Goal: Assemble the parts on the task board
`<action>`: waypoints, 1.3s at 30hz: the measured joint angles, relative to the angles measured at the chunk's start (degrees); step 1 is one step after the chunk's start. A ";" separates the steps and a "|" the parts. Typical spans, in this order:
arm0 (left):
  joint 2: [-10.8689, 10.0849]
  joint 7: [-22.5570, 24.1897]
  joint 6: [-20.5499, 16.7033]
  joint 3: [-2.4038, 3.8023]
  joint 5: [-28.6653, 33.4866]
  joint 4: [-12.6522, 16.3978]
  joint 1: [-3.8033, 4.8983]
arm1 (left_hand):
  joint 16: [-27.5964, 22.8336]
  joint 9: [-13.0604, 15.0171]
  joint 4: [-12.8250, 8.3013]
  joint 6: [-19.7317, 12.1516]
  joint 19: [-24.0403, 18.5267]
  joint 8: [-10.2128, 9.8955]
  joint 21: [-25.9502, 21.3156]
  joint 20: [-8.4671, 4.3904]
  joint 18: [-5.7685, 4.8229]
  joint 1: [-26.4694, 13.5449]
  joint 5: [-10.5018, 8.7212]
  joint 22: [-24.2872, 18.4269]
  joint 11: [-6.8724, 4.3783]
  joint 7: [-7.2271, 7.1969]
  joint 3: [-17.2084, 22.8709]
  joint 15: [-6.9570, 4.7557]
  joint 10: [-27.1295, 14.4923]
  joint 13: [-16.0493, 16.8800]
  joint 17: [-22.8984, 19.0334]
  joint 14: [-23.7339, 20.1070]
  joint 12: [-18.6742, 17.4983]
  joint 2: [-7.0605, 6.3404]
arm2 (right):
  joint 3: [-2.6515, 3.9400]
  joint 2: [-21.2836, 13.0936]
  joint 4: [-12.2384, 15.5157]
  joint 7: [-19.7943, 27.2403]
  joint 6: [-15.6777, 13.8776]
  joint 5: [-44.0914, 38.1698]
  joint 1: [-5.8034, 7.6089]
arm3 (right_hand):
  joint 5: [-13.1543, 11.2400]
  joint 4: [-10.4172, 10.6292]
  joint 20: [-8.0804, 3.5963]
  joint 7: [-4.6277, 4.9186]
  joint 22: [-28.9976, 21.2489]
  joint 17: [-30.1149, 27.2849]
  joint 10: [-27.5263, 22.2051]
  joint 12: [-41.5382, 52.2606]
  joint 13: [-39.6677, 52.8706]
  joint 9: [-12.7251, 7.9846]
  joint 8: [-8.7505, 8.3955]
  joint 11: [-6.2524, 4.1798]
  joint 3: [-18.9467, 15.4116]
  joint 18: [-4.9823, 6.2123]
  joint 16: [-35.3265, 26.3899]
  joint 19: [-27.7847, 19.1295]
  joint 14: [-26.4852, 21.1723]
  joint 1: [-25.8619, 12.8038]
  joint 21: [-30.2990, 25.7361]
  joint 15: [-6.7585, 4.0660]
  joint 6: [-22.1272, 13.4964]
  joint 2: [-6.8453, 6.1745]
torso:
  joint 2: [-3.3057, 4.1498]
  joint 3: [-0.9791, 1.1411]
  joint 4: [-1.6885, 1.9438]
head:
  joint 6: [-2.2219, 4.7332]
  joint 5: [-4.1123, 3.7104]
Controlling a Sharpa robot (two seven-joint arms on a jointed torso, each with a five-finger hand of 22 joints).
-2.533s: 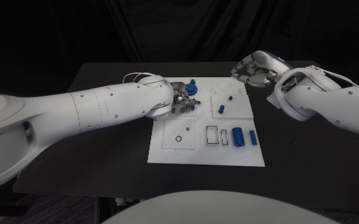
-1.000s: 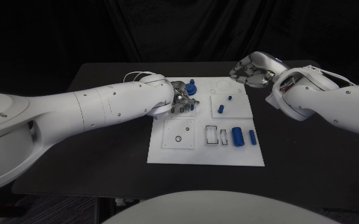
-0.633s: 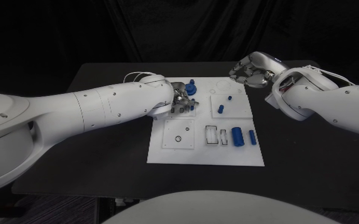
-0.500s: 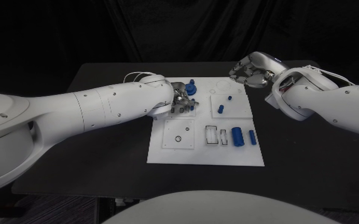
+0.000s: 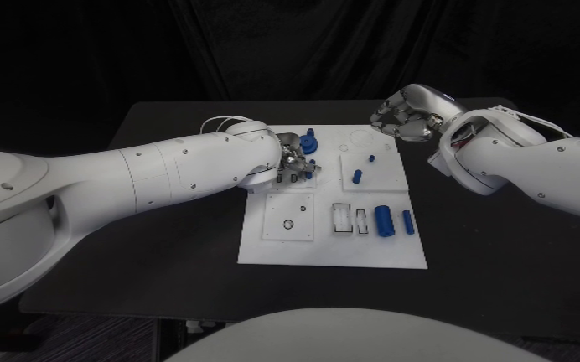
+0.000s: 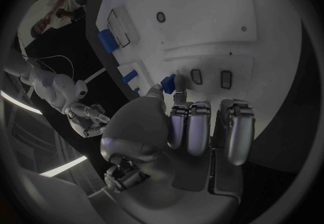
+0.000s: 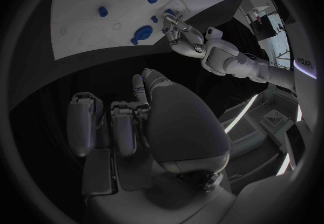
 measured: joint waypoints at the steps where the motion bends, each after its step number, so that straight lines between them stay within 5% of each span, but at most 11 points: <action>1: 0.00 0.04 0.01 0.00 0.00 0.00 0.00 | 0.00 0.02 -0.09 0.00 0.00 -0.30 0.00 0.00 0.00 0.21 0.59 0.00 0.00 0.00 0.28 0.00 0.00 0.00 0.00 0.00 0.01 -0.05 | 0.00 0.01 -0.01 -0.01 0.02 0.00 0.00 | 0.00 0.00 0.00 0.00 0.00 0.00 0.00 0.00 0.00 -0.02 0.00 0.00 0.00 0.00 0.00 0.00 0.00 0.00 0.00 0.00 0.00 0.00 | -0.02 0.00 0.00 | 0.00 -0.01; 8: -0.06 0.34 0.07 0.03 0.00 -0.01 0.00 | 0.00 0.31 -0.91 0.00 0.00 -1.89 0.00 0.00 0.00 1.82 5.08 0.00 0.10 0.01 2.83 0.02 -0.09 0.01 0.00 -0.02 0.02 -0.78 | 0.00 0.05 -0.06 -0.04 0.14 0.00 0.00 | 0.00 0.00 0.00 0.00 -0.01 0.00 0.00 0.00 -0.01 -0.02 0.00 0.00 0.00 0.00 0.00 0.00 0.00 0.25 0.00 0.00 0.00 0.25 | -0.04 0.01 0.01 | 0.00 0.01; 24: -0.39 0.82 0.09 0.07 0.00 0.04 0.00 | 0.00 0.96 -1.86 0.43 0.00 -3.52 0.00 0.00 0.00 3.67 9.52 0.00 0.16 0.00 8.89 0.10 -0.14 0.02 0.00 -0.10 0.02 -2.70 | 0.01 0.08 -0.39 -0.12 0.41 0.00 -0.20 | -0.01 0.00 0.00 0.00 -0.01 0.00 0.00 0.00 -0.02 -0.01 0.00 0.00 0.00 0.00 0.00 0.00 0.00 0.23 0.00 0.00 0.00 0.23 | -0.03 0.01 0.02 | 0.00 0.46; 39: -2.33 0.81 -0.02 0.01 -0.01 1.82 -0.07 | 0.00 2.69 -2.43 1.36 0.00 -4.45 0.00 0.00 0.00 1.57 11.86 0.00 -0.40 0.30 19.22 -0.12 0.46 -0.11 0.00 0.11 -0.03 -7.50 | 0.00 -0.02 -0.59 -0.32 0.74 0.00 -0.41 | 0.24 0.00 0.00 0.00 -0.01 0.00 0.00 0.00 -0.03 -0.01 0.00 0.00 0.00 0.00 0.00 0.00 0.00 0.23 -0.25 0.00 0.00 0.23 | -0.08 -0.03 0.05 | 0.00 0.82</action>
